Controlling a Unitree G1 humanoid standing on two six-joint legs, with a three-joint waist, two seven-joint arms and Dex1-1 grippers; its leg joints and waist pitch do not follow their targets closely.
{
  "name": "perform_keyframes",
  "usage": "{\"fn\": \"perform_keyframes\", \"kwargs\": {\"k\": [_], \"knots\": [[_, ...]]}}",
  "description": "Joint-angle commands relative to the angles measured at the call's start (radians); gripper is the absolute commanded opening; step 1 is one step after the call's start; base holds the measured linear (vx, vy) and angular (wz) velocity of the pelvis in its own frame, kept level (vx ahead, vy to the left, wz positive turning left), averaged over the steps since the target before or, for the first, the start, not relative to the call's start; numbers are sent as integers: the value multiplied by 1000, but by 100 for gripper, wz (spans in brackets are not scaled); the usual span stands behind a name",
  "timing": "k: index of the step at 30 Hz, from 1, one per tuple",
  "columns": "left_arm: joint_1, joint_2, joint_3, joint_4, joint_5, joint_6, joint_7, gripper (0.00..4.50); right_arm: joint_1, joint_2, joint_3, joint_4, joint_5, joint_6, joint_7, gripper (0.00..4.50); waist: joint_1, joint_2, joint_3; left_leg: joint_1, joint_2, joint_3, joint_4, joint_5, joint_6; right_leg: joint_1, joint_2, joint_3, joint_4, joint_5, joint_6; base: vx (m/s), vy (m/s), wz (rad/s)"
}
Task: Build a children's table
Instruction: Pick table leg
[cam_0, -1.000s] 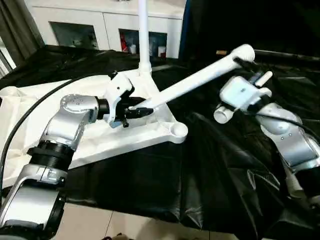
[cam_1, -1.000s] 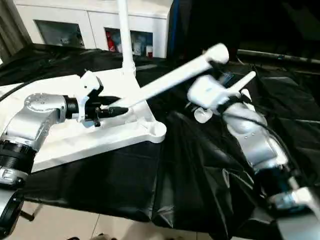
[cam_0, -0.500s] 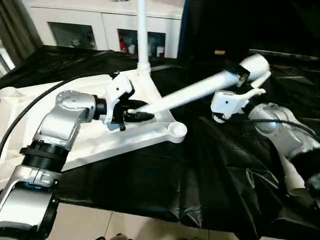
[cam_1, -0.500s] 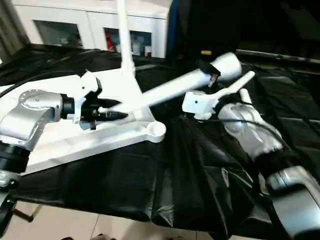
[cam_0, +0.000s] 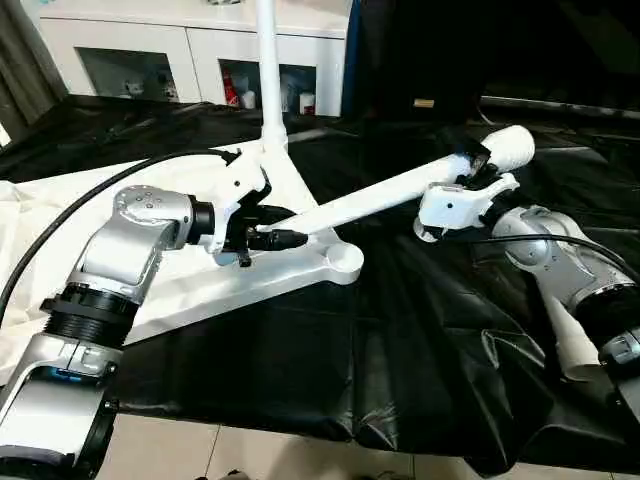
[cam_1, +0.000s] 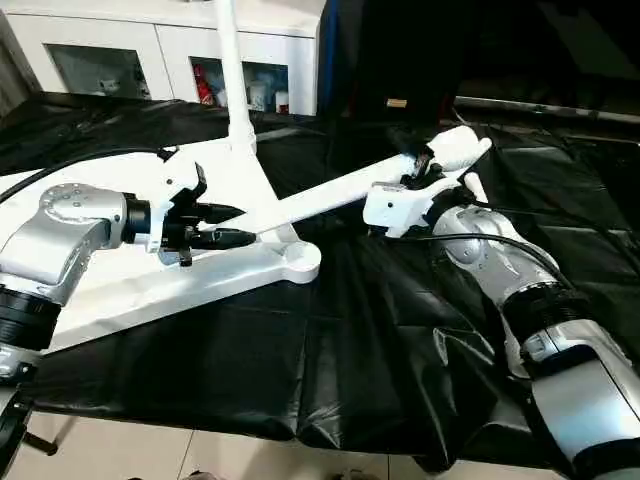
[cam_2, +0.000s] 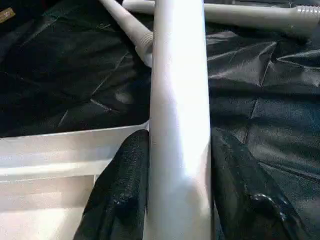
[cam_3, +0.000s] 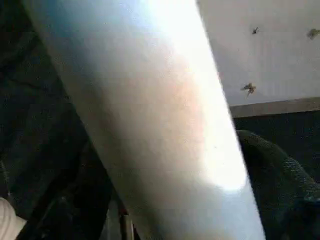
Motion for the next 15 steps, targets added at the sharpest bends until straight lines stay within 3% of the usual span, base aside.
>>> {"fn": "perform_keyframes", "kwargs": {"k": [1, 7, 8, 11, 15], "knots": [[-38, 6, 27, -14, -23, -26, 16, 154, 21, 6, -10, 28, 15, -12, 20, 328, 2, -7, -79, 3, 25, -1, -52, -167, 55, 71, -48, 45, -58, -136, -214, 0, 0, 0], [-50, -12, 49, 11, -8, -74, 72, 154, 22, 20, -21, 52, 33, -24, 34, 284, 1, -6, -78, 3, 24, -2, -51, -179, 54, 71, -46, 44, -60, -149, -216, 0, 0, 0], [-56, -17, 58, 19, -18, -75, 70, 210, 22, 22, -22, 55, 36, -24, 40, 267, 0, -6, -78, 4, 23, -2, -51, -183, 54, 70, -46, 44, -61, -155, -217, 0, 0, 0], [-65, -17, 80, 22, -32, -64, 71, 231, 25, 24, -19, 65, 41, -23, 55, 262, 2, -4, -78, 3, 22, -2, -49, -194, 50, 71, -48, 44, -61, -162, -223, 0, 0, 0], [-84, -38, 145, 57, -46, -141, 151, 268, 31, 29, -24, 73, 46, -25, 65, 232, 0, -8, -78, 3, 24, -4, -50, -202, 43, 71, -46, 42, -60, -154, -223, 0, 0, 0]]}}
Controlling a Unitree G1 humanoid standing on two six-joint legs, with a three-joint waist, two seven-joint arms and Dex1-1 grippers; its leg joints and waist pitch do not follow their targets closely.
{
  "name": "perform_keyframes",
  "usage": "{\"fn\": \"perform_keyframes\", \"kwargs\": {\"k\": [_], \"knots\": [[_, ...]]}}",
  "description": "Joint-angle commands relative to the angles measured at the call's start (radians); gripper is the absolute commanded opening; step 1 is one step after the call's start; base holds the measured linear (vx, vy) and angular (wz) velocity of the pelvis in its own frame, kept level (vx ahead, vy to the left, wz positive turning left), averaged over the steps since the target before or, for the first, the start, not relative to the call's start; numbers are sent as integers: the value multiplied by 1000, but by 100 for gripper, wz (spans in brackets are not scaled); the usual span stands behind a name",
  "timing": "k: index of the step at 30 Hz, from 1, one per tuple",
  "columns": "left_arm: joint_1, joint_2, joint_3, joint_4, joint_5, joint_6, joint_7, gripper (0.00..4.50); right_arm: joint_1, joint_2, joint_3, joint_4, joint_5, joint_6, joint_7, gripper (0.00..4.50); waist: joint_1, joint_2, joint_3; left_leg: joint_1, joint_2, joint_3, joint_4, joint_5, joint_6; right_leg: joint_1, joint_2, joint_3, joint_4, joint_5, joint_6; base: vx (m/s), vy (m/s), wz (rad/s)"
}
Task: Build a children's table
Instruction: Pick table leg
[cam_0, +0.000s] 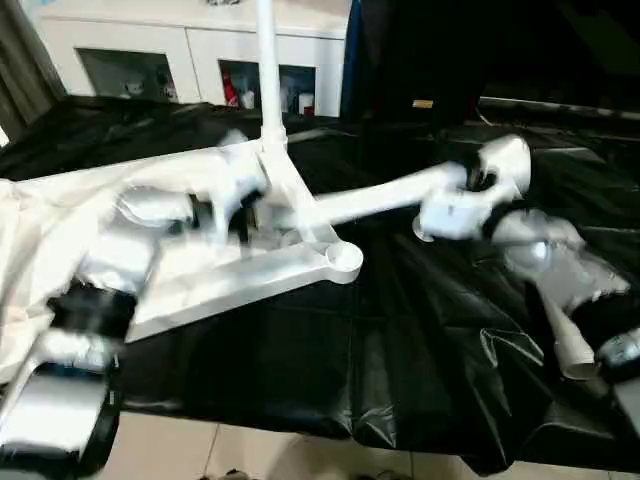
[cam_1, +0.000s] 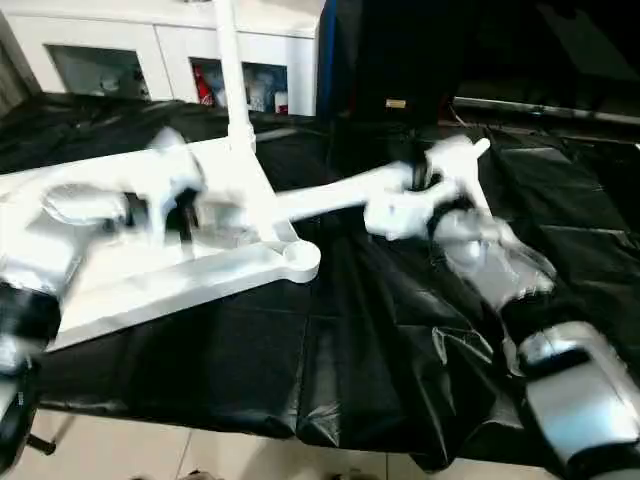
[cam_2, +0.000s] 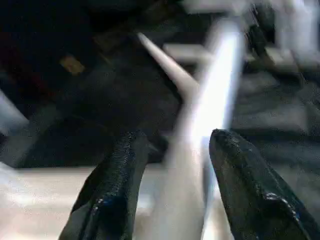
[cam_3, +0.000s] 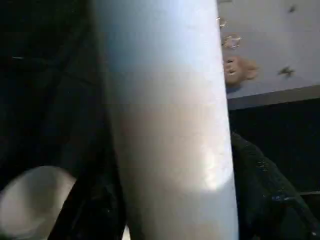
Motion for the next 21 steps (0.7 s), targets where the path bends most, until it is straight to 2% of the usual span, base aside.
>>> {"fn": "perform_keyframes", "kwargs": {"k": [1, 2, 4, 5, 7, 9, 10, 12, 13, 14, 15, 16, 17, 18, 19, 20, 21], "knots": [[-12, -16, 35, 23, -27, -27, 34, 270, -11, -8, -14, 1, 18, -5, 12, 224, 2, -4, -79, 3, 24, -3, -56, -205, 42, 71, -46, 42, -65, -167, -218, 0, 0, 0], [-40, -33, 109, 51, -84, -41, 68, 270, -7, 1, -26, 13, 41, 2, 32, 213, 1, -4, -78, 4, 18, 1, -53, -210, 45, 71, -45, 43, -67, -172, -222, 0, 0, 0], [-77, -52, 195, 82, -148, -59, 122, 270, -2, 16, -53, 31, 79, 16, 56, 200, 2, -6, -80, 1, 18, 0, -52, -206, 46, 73, -46, 42, -66, -168, -224, 0, 0, 0], [-85, -55, 211, 89, -160, -64, 137, 270, -1, 19, -61, 35, 88, 20, 59, 191, 1, -4, -81, 4, 19, 0, -51, -208, 49, 71, -45, 42, -66, -165, -227, 0, 0, 0], [-135, -63, 296, 145, -182, -107, 272, 270, 3, 59, -144, 54, 201, 71, 106, 189, 0, -4, -81, 4, 18, -1, -50, -218, 58, 71, -43, 41, -65, -159, -232, 0, 0, 0], [-149, -52, 332, 180, -152, -172, 383, 270, 8, 108, -264, 39, 386, 108, 187, 186, -1, -7, -81, 4, 22, -3, -51, -223, 64, 72, -45, 40, -66, -166, -225, 0, 0, 0], [-147, -48, 331, 182, -141, -179, 399, 270, 9, 118, -288, 30, 420, 126, 197, 186, 0, -6, -81, 5, 26, -5, -53, -225, 71, 73, -48, 41, -65, -171, -220, 0, 0, 0], [-131, -34, 326, 184, -95, -205, 454, 270, 15, 160, -387, -18, 570, 216, 240, 185, 1, -4, -80, 6, 29, -5, -55, -206, 83, 72, -45, 42, -62, -148, -225, 0, 0, 0], [-110, -32, 317, 171, -70, -214, 473, 270, 23, 191, -443, -65, 666, 290, 266, 185, 5, 0, -82, 7, 33, -7, -56, -187, 79, 70, -49, 43, -60, -129, -234, 0, 0, 0], [-110, -32, 317, 171, -70, -214, 473, 270, 23, 191, -443, -65, 666, 290, 266, 185, 7, 0, -82, 7, 35, -6, -57, -175, 81, 71, -51, 44, -58, -108, -243, 0, 0, 0], [-59, -47, 301, 118, -46, -202, 493, 270, 49, 242, -498, -160, 795, 392, 296, 185, 9, 1, -83, 7, 35, -7, -57, -168, 77, 71, -51, 43, -57, -106, -248, 0, 0, 0], [-39, -54, 294, 97, -38, -201, 499, 270, 59, 258, -507, -194, 827, 416, 304, 185, 13, 5, -82, 8, 41, -8, -60, -158, 86, 76, -55, 46, -56, -74, -254, 0, 0, 0], [14, -79, 284, 33, -34, -177, 511, 270, 89, 286, -508, -273, 879, 458, 318, 184, 15, 12, -85, 9, 39, -8, -59, -153, 82, 71, -55, 43, -56, -77, -258, 0, 0, 0], [89, -115, 263, -53, -34, -149, 521, 270, 126, 321, -500, -367, 932, 503, 317, 184, 17, 12, -89, 10, 43, -9, -59, -142, 80, 75, -56, 43, -52, -51, -264, 0, 0, 0], [160, -146, 236, -126, -33, -137, 542, 270, 163, 352, -495, -453, 976, 547, 316, 184, 20, 7, -85, 3, 48, -8, -61, -116, 96, 73, -60, 45, -51, -10, -274, 0, 0, 0], [192, -159, 223, -157, -29, -134, 553, 270, 180, 365, -492, -489, 995, 565, 314, 184, 27, 5, -88, 5, 51, -9, -62, -120, 102, 75, -63, 44, -49, -16, -276, 0, 0, 0], [243, -171, 189, -199, -19, -144, 547, 270, 208, 384, -488, -538, 1018, 582, 296, 184, 25, 5, -89, 8, 47, -6, -61, -134, 100, 67, -59, 43, -55, -44, -270, 0, 0, 0]]}}
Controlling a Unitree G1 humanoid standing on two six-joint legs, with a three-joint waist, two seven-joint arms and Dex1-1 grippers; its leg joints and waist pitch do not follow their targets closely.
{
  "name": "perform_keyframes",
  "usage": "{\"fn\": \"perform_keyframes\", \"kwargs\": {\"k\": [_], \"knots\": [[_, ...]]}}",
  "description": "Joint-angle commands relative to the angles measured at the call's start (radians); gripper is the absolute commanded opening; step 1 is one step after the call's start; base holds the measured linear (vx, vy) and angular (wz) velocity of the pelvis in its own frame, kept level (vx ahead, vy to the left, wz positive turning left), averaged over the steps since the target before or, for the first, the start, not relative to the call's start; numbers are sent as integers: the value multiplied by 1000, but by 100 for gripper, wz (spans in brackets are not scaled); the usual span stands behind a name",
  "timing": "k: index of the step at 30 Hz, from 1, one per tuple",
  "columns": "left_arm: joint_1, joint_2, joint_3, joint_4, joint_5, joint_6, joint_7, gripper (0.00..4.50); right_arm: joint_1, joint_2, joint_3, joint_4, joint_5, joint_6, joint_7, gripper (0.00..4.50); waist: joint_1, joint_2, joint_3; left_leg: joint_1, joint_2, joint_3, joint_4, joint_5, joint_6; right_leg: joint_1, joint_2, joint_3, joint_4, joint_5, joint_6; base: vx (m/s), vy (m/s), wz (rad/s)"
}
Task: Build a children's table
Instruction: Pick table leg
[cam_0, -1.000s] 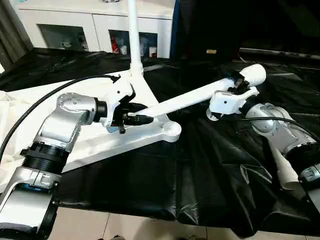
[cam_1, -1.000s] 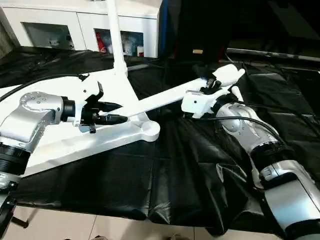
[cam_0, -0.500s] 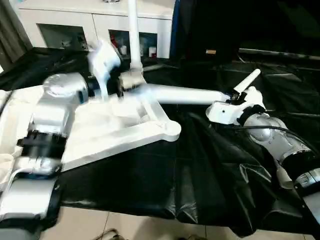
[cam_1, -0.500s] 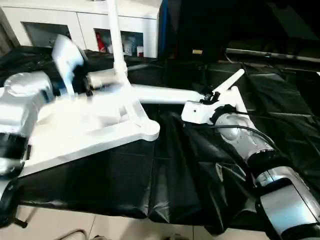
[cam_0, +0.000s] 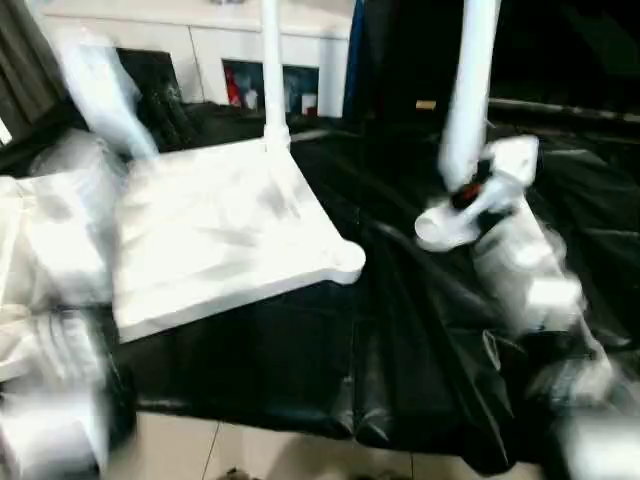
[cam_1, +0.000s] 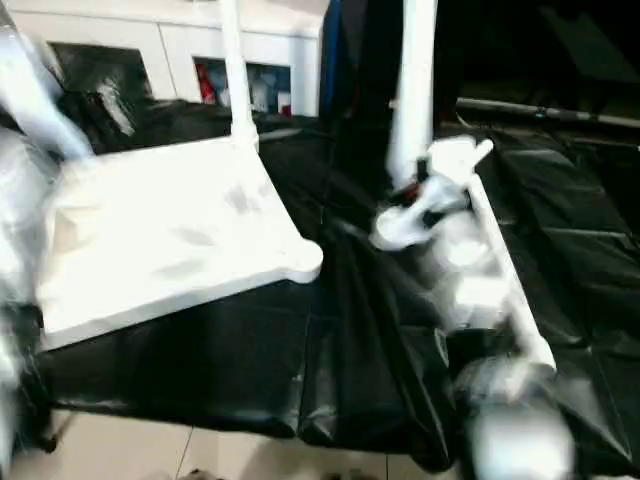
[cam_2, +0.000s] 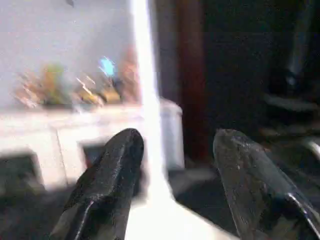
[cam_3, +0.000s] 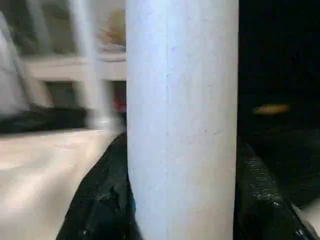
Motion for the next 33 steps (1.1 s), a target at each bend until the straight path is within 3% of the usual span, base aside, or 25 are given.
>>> {"fn": "perform_keyframes", "kwargs": {"k": [1, 2, 5, 8, 11, 14, 18, 26, 30, 33], "knots": [[54, -6, -70, -98, 31, 3, 13, 270, 33, 4, 7, -121, 50, 38, -19, 184, 7, 4, -89, 10, 45, -7, -67, -147, 78, 65, -59, 46, -61, -81, -253, 0, 0, 0], [95, -22, -94, -130, 45, 34, 43, 270, 66, 15, 16, -154, 41, 31, -34, 184, 11, 8, -85, 11, 46, -7, -69, -168, 66, 61, -60, 46, -65, -116, -244, 0, 0, 0], [216, -80, -150, -220, 105, 79, 142, 270, 159, 23, 64, -229, -103, -19, -77, 184, 10, 13, -72, 22, 42, -6, -79, -301, -16, 48, -53, 47, -89, -317, -165, 0, 0, 0], [234, -104, -141, -228, 122, 89, 180, 270, 166, 37, 53, -254, -83, -15, -83, 184, 5, 10, -68, 19, 36, -12, -83, -352, -30, 47, -54, 46, -102, -419, -98, 0, 0, 0], [257, -126, -120, -281, 127, 120, 228, 270, 186, 27, 65, -338, -66, 43, -70, 184, 0, 1, -67, 14, 33, -15, -82, -350, -23, 45, -53, 44, -108, -458, -50, 0, 0, 0], [257, -126, -107, -288, 136, 117, 273, 270, 196, 13, 81, -346, -84, 51, -75, 184, -5, 1, -67, 8, 30, -16, -81, -326, -16, 44, -53, 43, -109, -464, -29, 0, 0, 0], [258, -129, -100, -292, 138, 128, 295, 270, 202, 11, 85, -349, -97, 67, -78, 184, -7, 1, -71, 8, 29, -15, -79, -305, -9, 42, -51, 43, -109, -429, -39, 0, 0, 0], [258, -129, -100, -292, 138, 128, 295, 270, 202, 11, 85, -349, -97, 67, -78, 184, -1, 6, -85, 2, 34, -10, -71, -157, 25, 57, -51, 49, -73, -104, -150, 0, 0, 0], [258, -129, -100, -292, 138, 128, 295, 270, 202, 11, 85, -349, -97, 67, -78, 184, 3, 6, -81, 2, 35, -7, -72, -159, 35, 58, -53, 48, -76, -118, -160, 0, 0, 0], [258, -129, -100, -292, 138, 128, 295, 270, 202, 11, 85, -349, -97, 67, -78, 184, 2, 6, -76, 6, 36, -8, -77, -218, 15, 54, -53, 48, -86, -215, -138, 0, 0, 0]]}}
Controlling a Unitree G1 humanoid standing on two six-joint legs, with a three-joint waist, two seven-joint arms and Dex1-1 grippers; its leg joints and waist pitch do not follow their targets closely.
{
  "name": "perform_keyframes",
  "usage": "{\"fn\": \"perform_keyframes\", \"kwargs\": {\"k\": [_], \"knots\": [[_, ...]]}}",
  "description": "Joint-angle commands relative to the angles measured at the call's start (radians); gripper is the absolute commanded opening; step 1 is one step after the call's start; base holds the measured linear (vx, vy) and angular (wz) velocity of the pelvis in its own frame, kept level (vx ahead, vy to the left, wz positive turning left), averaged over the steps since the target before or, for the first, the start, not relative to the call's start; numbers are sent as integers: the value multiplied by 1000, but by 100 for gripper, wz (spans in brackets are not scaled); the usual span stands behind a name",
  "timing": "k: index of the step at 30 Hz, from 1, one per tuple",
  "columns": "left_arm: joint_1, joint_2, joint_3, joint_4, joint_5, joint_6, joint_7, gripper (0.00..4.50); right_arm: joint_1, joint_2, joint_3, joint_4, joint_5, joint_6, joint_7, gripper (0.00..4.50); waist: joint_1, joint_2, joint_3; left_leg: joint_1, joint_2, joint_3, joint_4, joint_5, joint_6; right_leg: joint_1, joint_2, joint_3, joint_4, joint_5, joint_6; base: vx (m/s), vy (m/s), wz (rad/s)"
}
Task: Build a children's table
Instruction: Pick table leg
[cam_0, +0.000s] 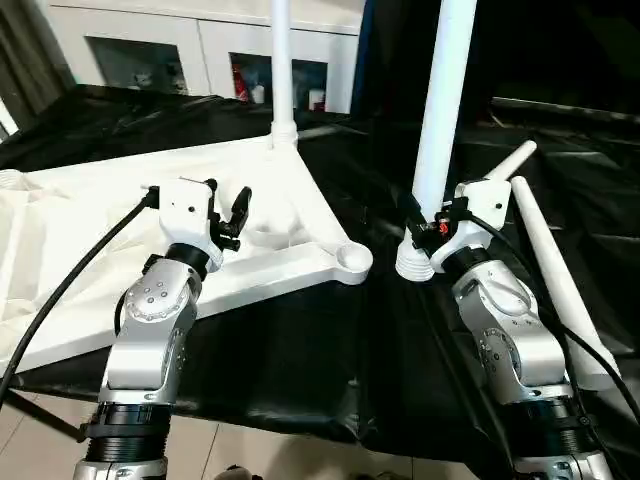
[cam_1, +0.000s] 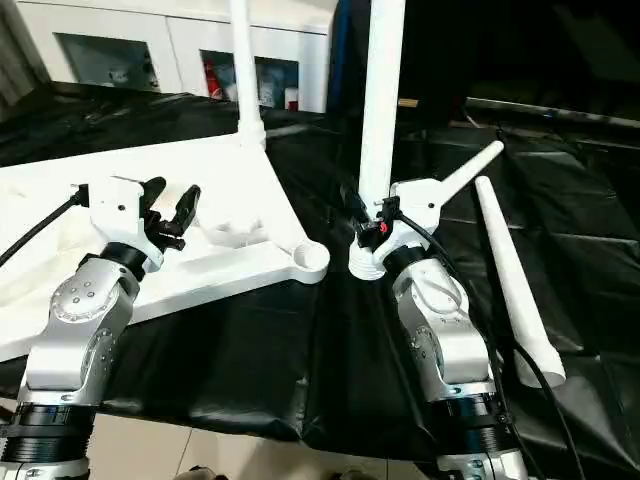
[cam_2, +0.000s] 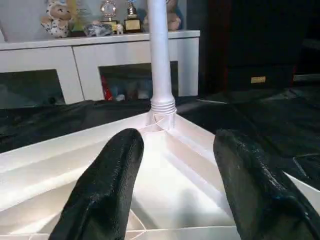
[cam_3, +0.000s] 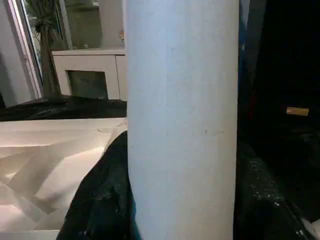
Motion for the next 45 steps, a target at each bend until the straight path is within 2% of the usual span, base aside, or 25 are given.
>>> {"fn": "perform_keyframes", "kwargs": {"k": [1, 6, 17, 25, 34, 45], "knots": [[0, -1, -1, -18, 3, 8, 4, 270, -7, -5, 0, -13, -2, 4, 0, 184, 0, 8, -74, 16, 34, -10, -76, -235, 10, 52, -55, 47, -76, -249, -136, 0, 0, 0], [0, -1, -1, -18, 3, 8, 4, 270, -7, -5, 0, -13, -2, 4, 0, 184, -1, 7, -75, 14, 34, -11, -77, -240, -1, 52, -55, 48, -76, -251, -121, 0, 0, 0], [0, -1, -1, -18, 3, 8, 4, 270, -7, -5, 0, -13, -2, 4, 0, 184, 0, 8, -79, 12, 34, -11, -74, -191, 13, 55, -54, 48, -66, -170, -145, 0, 0, 0], [0, -1, -1, -18, 3, 8, 4, 270, -7, -5, 0, -13, -2, 4, 0, 184, 0, 8, -77, 14, 34, -11, -75, -215, 7, 54, -55, 48, -72, -218, -134, 0, 0, 0], [0, -1, -1, -18, 3, 8, 4, 270, -7, -5, 0, -13, -2, 4, 0, 184, 0, 7, -79, 12, 33, -10, -73, -194, 12, 55, -54, 48, -67, -176, -144, 0, 0, 0], [0, -1, -1, -18, 3, 8, 4, 270, -7, -5, 0, -13, -2, 4, 0, 184, 0, 7, -78, 12, 33, -11, -73, -201, 10, 56, -55, 48, -69, -194, -140, 0, 0, 0]]}}
